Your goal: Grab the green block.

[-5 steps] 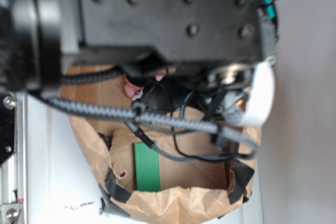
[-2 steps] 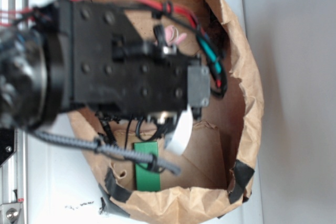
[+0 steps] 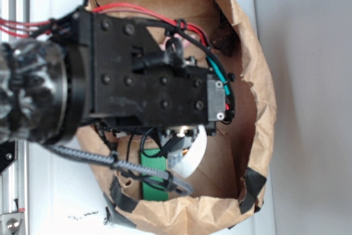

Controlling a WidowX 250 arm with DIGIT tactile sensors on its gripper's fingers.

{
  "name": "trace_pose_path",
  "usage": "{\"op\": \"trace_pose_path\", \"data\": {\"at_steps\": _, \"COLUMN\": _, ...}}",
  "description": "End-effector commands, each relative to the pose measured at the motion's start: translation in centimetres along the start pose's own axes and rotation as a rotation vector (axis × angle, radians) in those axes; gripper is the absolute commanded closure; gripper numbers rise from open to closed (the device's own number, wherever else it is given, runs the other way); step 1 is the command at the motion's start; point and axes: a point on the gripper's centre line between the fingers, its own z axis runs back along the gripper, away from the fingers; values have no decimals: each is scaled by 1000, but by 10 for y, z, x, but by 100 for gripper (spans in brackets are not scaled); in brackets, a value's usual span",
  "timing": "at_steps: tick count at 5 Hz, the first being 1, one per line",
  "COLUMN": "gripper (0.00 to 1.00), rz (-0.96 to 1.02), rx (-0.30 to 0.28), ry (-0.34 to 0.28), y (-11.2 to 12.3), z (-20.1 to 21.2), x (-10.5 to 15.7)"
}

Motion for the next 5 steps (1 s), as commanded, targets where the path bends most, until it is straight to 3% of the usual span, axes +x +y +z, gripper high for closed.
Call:
{"op": "trace_pose_path", "data": {"at_steps": 1, "gripper": 0, "rz": -122, "rx": 147, "ry": -52, "y": 16, "z": -4, "x": 8}}
{"op": "trace_pose_path", "data": {"at_steps": 2, "gripper": 0, "rz": -285, "rx": 186, "ry": -72, "y": 7, "z": -23, "x": 20}}
{"op": "trace_pose_path", "data": {"at_steps": 3, "gripper": 0, "rz": -374, "rx": 162, "ry": -61, "y": -10, "z": -30, "x": 31}}
{"op": "trace_pose_path", "data": {"at_steps": 5, "gripper": 0, "rz": -401, "rx": 95, "ry": -99, "y": -27, "z": -8, "x": 47}}
